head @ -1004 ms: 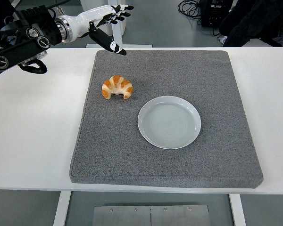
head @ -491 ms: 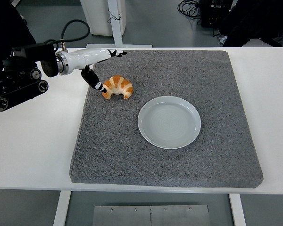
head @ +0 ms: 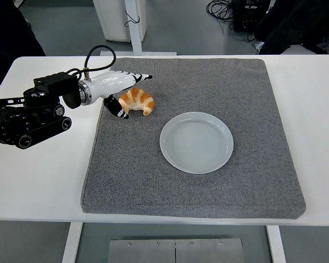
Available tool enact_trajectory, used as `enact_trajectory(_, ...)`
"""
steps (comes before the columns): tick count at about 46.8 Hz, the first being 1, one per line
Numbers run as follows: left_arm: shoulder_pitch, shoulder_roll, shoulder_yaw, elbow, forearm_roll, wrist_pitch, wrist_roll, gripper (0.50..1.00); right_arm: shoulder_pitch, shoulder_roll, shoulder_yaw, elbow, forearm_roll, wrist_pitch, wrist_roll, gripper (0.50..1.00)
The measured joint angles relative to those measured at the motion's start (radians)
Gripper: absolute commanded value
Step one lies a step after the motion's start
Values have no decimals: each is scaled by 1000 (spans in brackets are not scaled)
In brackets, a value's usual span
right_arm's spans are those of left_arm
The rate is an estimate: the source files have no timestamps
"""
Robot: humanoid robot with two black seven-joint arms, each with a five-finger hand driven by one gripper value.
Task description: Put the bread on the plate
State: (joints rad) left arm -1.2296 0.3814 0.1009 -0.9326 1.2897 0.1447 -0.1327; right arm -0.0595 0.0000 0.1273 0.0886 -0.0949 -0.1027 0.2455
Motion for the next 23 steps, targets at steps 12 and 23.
enact_trajectory(12, 9, -47, 65, 63, -3, 74, -2, 993, 0, 0, 0, 0, 0, 0, 0, 1000)
enact_trajectory(23, 10, -95, 79, 122, -16, 114, -5, 995, -1, 0, 0, 0, 0, 0, 0, 1000)
